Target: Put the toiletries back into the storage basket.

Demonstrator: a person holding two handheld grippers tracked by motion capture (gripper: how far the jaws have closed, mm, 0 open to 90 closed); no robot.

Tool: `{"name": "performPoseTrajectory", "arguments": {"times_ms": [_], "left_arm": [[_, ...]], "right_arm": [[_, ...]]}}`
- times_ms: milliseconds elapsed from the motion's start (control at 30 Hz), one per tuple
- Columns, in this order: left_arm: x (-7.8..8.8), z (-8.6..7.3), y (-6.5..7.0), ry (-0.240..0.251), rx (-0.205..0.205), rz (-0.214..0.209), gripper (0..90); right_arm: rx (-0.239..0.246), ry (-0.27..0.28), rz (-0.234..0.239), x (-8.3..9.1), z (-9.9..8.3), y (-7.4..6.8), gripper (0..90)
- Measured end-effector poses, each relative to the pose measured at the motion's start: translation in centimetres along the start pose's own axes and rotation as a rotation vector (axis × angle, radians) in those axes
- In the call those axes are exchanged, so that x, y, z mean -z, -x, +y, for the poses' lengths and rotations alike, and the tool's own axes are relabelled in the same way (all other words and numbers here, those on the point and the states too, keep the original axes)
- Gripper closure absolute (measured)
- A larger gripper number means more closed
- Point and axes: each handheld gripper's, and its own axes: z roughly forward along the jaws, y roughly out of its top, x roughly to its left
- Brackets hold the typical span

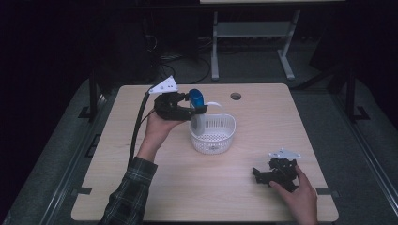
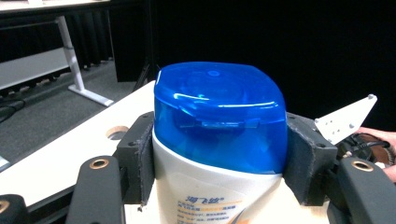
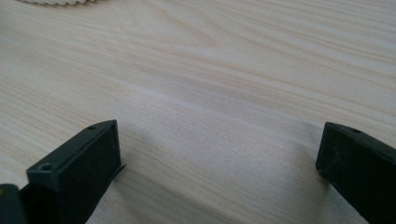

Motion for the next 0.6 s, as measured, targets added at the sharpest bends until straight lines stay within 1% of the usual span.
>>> {"name": "performPoseTrajectory", "arguments": {"times_ms": [133, 500, 600], "left_arm": [[-0.3, -0.4, -0.1, 0.004, 0.004, 0.01, 35.8], [-0.9, -1.8, -0.5, -0.013, 0.009, 0.022, 35.8], [-1.1, -2.3, -0.6, -0.011, 0.01, 0.025, 35.8]], "right_arm": [[0.0, 0.0, 0.0, 0.0, 0.0, 0.0, 0.0], [0.0, 0.0, -0.001, 0.0, 0.0, 0.0, 0.0], [-0.002, -0.002, -0.001, 0.0, 0.0, 0.0, 0.0]]}}
